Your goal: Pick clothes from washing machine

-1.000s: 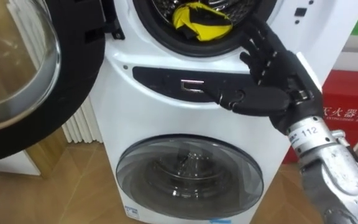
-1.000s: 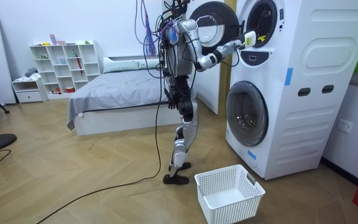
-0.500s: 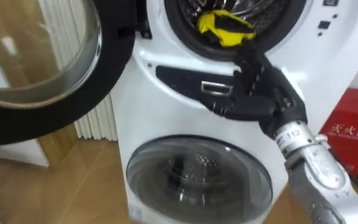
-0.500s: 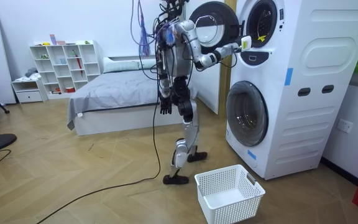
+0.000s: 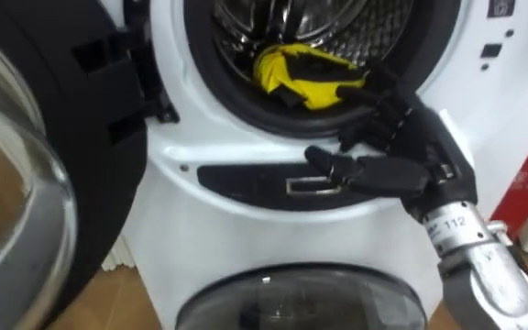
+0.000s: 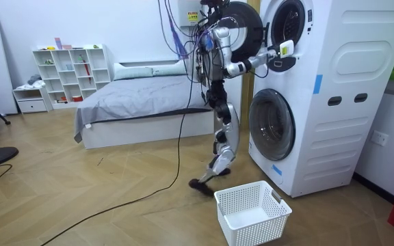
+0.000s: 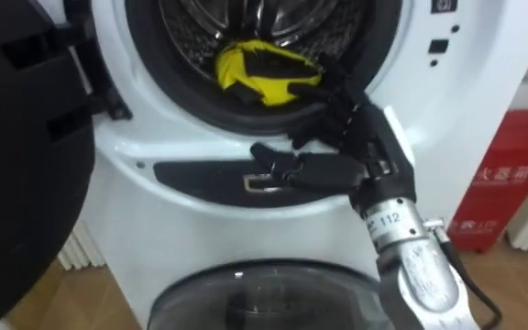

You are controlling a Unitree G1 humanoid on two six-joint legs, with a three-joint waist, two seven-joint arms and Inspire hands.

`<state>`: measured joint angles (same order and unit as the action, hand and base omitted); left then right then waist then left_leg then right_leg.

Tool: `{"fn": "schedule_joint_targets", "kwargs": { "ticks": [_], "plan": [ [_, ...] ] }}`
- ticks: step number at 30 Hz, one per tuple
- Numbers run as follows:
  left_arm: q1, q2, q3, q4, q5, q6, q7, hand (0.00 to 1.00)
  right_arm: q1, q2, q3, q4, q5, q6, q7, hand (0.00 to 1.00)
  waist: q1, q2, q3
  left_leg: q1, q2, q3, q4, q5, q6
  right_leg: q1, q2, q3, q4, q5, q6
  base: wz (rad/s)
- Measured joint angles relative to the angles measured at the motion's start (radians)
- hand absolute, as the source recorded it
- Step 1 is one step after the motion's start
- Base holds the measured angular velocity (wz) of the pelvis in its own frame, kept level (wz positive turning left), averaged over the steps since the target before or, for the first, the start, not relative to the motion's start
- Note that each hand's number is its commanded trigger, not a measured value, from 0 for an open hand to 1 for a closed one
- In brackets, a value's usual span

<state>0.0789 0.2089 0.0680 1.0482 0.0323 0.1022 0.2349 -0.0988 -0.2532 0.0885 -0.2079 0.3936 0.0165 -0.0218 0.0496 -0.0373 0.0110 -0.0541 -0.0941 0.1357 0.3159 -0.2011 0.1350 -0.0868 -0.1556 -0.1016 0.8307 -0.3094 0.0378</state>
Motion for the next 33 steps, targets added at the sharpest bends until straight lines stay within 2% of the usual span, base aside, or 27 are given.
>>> {"fn": "schedule_joint_targets", "kwargs": {
  "ticks": [1, 3, 4, 5, 6, 7, 8, 10, 12, 15, 18, 23, 25, 27, 30, 33],
  "plan": [
    [-0.006, -0.001, -0.008, 0.0, 0.0, 0.0, -0.002, 0.0, 0.0, -0.002, 0.0, 0.0, -0.006, 0.007, 0.004, 0.0, -0.002, 0.0, 0.0002, 0.007, 0.002, -0.005, -0.008, 0.003, 0.001, -0.02, 0.024, -0.004, -0.031, -0.015, -0.007, -0.24],
    [0.002, -0.015, -0.033, -0.008, 0.003, 0.0, -0.013, 0.0, 0.0, -0.003, -0.001, 0.0, -0.004, 0.038, 0.019, 0.0, -0.023, 0.0, 0.0008, 0.033, 0.01, -0.016, -0.026, 0.006, 0.001, -0.053, 0.091, -0.014, -0.222, -0.022, -0.018, 0.03],
    [0.008, -0.019, -0.034, -0.008, 0.005, 0.0, -0.015, 0.0, 0.0, -0.004, -0.002, 0.0, -0.004, 0.043, 0.02, 0.0, -0.028, -0.001, 0.0011, 0.038, 0.008, -0.023, -0.025, 0.005, 0.001, -0.054, 0.098, -0.012, -0.277, -0.016, -0.021, 0.27],
    [0.024, -0.022, -0.034, -0.007, 0.006, 0.0, -0.023, 0.0, 0.001, -0.003, -0.002, 0.0, -0.006, 0.052, 0.021, 0.0, -0.046, -0.002, 0.0014, 0.041, 0.005, -0.042, -0.023, 0.002, -0.001, -0.058, 0.101, -0.012, -0.359, 0.015, -0.03, 0.45],
    [0.05, -0.021, -0.037, -0.009, 0.006, 0.001, -0.027, 0.0, 0.001, -0.005, -0.003, -0.003, -0.004, 0.061, 0.026, 0.0, -0.065, -0.004, -0.0001, 0.04, 0.001, -0.062, -0.021, 0.001, -0.008, -0.047, 0.1, -0.025, -0.387, 0.036, -0.039, 0.46],
    [0.064, -0.02, -0.037, -0.008, 0.007, 0.001, -0.028, 0.0, 0.001, -0.006, -0.005, -0.006, -0.001, 0.063, 0.027, 0.0, -0.068, -0.004, 0.0, 0.038, 0.001, -0.066, -0.023, 0.004, -0.011, -0.042, 0.099, -0.034, -0.402, 0.053, -0.041, 0.26],
    [0.089, -0.016, -0.037, -0.008, 0.01, 0.001, -0.028, 0.0, 0.001, -0.006, -0.005, -0.01, 0.008, 0.064, 0.031, 0.0, -0.067, -0.006, -0.0015, 0.033, 0.005, -0.067, -0.024, 0.007, -0.014, -0.037, 0.098, -0.051, -0.43, 0.094, -0.049, 0.0],
    [0.132, -0.011, -0.038, -0.005, 0.034, 0.007, -0.029, 0.0, 0.001, -0.007, -0.005, -0.014, 0.025, 0.064, 0.029, 0.0, -0.059, -0.006, -0.0014, 0.024, 0.012, -0.067, -0.023, 0.008, -0.018, -0.035, 0.102, -0.061, -0.465, 0.144, -0.056, -0.04],
    [0.161, -0.01, -0.032, 0.0, 0.079, 0.011, -0.033, 0.0, 0.001, -0.016, -0.005, -0.016, 0.025, 0.06, 0.021, 0.0, -0.033, -0.003, -0.0014, 0.012, 0.022, -0.067, -0.023, 0.008, -0.017, -0.034, 0.116, -0.06, -0.499, 0.168, -0.06, -0.14],
    [0.165, -0.003, -0.031, 0.011, 0.1, 0.01, -0.06, 0.0, 0.0, -0.023, -0.003, -0.013, 0.03, 0.061, 0.018, 0.0, 0.012, 0.004, 0.0004, 0.01, 0.031, -0.073, -0.023, 0.013, -0.025, -0.019, 0.13, -0.067, -0.539, 0.195, -0.069, -0.24],
    [0.161, -0.001, -0.033, 0.01, 0.1, 0.017, -0.09, 0.0, -0.002, -0.027, -0.001, -0.013, 0.042, 0.066, 0.018, 0.0, 0.031, 0.008, -0.0024, 0.008, 0.035, -0.084, -0.025, 0.018, -0.032, -0.015, 0.141, -0.064, -0.554, 0.203, -0.069, -0.05],
    [0.144, -0.008, -0.032, 0.01, 0.1, 0.024, -0.092, 0.0, -0.021, -0.03, 0.011, -0.015, 0.035, 0.072, 0.049, 0.0, 0.037, 0.008, -0.005, 0.009, 0.041, -0.085, -0.037, 0.025, -0.044, -0.018, 0.146, -0.071, -0.56, 0.215, -0.081, -0.04],
    [0.13, -0.008, -0.032, 0.01, 0.101, 0.024, -0.092, 0.0, -0.021, -0.03, 0.011, -0.026, 0.036, 0.077, 0.058, 0.0, 0.034, 0.006, -0.0068, 0.004, 0.044, -0.094, -0.044, 0.031, -0.052, -0.018, 0.144, -0.091, -0.569, 0.215, -0.082, 0.09],
    [0.128, -0.011, -0.027, 0.009, 0.104, 0.023, -0.092, 0.0, -0.022, -0.052, 0.011, -0.096, 0.013, 0.152, 0.061, 0.0, 0.032, 0.0, -0.0104, 0.005, 0.047, -0.103, -0.06, 0.039, -0.061, -0.019, 0.141, -0.114, -0.573, 0.215, -0.082, 0.12],
    [0.125, -0.012, -0.025, 0.008, 0.106, 0.026, -0.092, 0.0, -0.023, -0.09, 0.011, -0.159, -0.017, 0.223, 0.078, 0.0, 0.033, -0.016, -0.0136, 0.012, 0.051, -0.114, -0.081, 0.048, -0.075, -0.018, 0.139, -0.139, -0.572, 0.211, -0.088, 0.11],
    [0.132, -0.016, -0.024, 0.01, 0.121, 0.038, -0.092, 0.0, -0.034, -0.098, 0.011, -0.183, -0.049, 0.251, 0.104, 0.0, 0.033, -0.03, -0.0139, 0.013, 0.062, -0.114, -0.088, 0.05, -0.086, -0.018, 0.146, -0.15, -0.574, 0.205, -0.096, 0.05]
  ]
}}
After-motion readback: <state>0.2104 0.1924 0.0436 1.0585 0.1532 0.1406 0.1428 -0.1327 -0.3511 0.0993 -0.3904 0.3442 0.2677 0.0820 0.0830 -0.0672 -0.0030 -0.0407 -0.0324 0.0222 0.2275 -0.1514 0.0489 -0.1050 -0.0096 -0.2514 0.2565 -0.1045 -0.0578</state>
